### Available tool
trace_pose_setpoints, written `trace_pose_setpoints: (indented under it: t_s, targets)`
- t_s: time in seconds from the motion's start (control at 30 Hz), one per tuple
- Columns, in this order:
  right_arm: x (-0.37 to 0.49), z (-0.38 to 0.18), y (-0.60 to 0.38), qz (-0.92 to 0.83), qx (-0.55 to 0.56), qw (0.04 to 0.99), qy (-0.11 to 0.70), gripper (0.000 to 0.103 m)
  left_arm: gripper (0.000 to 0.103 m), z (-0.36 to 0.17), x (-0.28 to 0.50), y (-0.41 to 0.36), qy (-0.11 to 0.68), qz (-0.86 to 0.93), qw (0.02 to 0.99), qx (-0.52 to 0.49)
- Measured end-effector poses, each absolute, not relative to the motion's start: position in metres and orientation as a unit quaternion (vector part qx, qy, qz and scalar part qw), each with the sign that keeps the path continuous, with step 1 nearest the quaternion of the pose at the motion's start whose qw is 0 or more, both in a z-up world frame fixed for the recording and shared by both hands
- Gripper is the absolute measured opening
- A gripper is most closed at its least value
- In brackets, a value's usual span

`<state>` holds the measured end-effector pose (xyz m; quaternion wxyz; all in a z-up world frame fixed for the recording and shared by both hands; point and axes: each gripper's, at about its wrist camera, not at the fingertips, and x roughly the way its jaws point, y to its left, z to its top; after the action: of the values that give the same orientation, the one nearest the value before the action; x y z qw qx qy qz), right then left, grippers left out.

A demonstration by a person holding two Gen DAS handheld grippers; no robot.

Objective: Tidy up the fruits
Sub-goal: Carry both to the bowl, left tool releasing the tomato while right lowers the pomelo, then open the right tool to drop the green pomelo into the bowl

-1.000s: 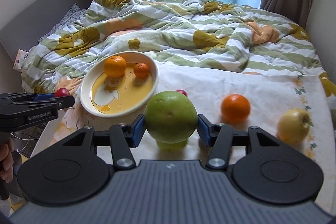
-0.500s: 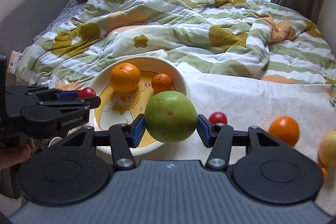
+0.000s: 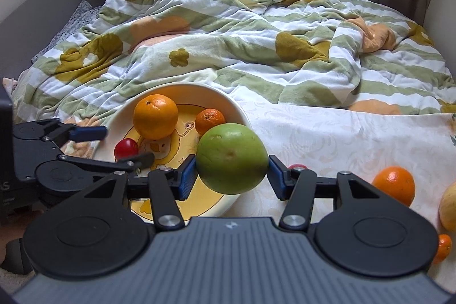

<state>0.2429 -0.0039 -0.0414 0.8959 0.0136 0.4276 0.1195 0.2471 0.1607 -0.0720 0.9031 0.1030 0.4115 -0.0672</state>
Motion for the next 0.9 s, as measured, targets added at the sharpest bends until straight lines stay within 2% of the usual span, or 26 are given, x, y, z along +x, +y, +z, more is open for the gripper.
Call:
trace_pose_setpoints:
  t_s: [0.43,0.9]
  targets:
    - [0.253,-0.032,-0.002,0.153,0.001,0.894,0.422,0.068,0.103,-0.051,0.204,0.181,0.422,-0.034,0.905,0.043]
    - [0.273,-0.069,0.034,0.204,-0.032,0.874,0.44,0.068,0.103,-0.051,0.179,0.192,0.419,0.0,0.908,0.004]
